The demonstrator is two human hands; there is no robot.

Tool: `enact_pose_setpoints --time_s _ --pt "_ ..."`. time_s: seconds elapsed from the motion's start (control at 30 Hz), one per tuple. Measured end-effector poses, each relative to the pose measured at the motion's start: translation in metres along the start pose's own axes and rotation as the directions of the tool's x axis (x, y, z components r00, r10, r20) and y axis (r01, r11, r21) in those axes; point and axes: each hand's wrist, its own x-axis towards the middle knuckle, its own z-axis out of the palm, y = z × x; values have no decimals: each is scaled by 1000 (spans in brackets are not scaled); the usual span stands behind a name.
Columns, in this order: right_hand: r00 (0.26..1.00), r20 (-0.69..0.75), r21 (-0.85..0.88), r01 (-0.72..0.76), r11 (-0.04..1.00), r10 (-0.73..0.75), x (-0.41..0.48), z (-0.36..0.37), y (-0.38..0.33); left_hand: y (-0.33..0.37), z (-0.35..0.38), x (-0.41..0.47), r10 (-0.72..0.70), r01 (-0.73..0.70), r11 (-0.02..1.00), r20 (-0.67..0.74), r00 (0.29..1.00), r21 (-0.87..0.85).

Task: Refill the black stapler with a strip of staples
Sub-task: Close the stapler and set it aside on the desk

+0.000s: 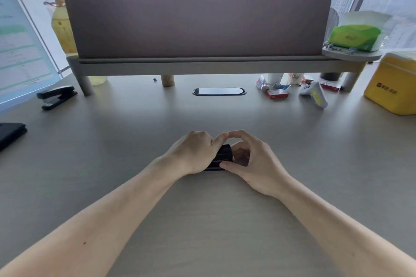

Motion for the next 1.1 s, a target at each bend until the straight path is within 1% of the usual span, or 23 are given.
enact_pose_setpoints --time_s 0.07,0.17,0.23,0.3,0.37,0.43,0.5,0.57,0.73,0.87,1.0,1.1 --pt "1000 4 -4 0 1000 0 -1 0 -1 -1 -1 -5 52 -53 998 -40 998 -20" --pt "1000 2 -59 -12 998 12 -3 -1 -2 -9 -9 -19 171 -180 982 -138 976 -59" --pt "1000 -9 -145 -5 989 4 -3 -1 -2 -18 -17 -33 243 -251 967 -123 962 -52" --pt "1000 2 -242 20 970 -20 -2 0 -2 -29 -23 -47 282 -280 959 -64 957 38" --pt "998 51 -341 52 939 -37 -3 -1 -3 -37 -25 -56 280 -276 957 -35 959 94" --pt "992 123 -447 76 891 -22 -4 -7 -5 -44 -25 -60 280 -273 956 -55 958 104" --pt "984 179 -527 84 845 14 -6 -15 -4 -49 -25 -61 277 -270 958 -72 958 100" --pt "976 210 -569 70 820 62 -7 -20 -1 -52 -26 -60 279 -272 958 -76 957 89" --pt "967 234 -608 62 792 104 -6 -19 3 -54 -23 -53 264 -264 964 -107 958 18" --pt "960 253 -621 66 781 120 0 -18 5 -64 -24 -39 205 -217 975 -204 957 -39" --pt "950 280 -624 71 778 138 8 -17 8 -71 -27 -17 147 -170 984 -321 935 -46" --pt "947 288 -627 73 775 144 18 -16 9 -76 -29 7 116 -120 993 -379 918 12"
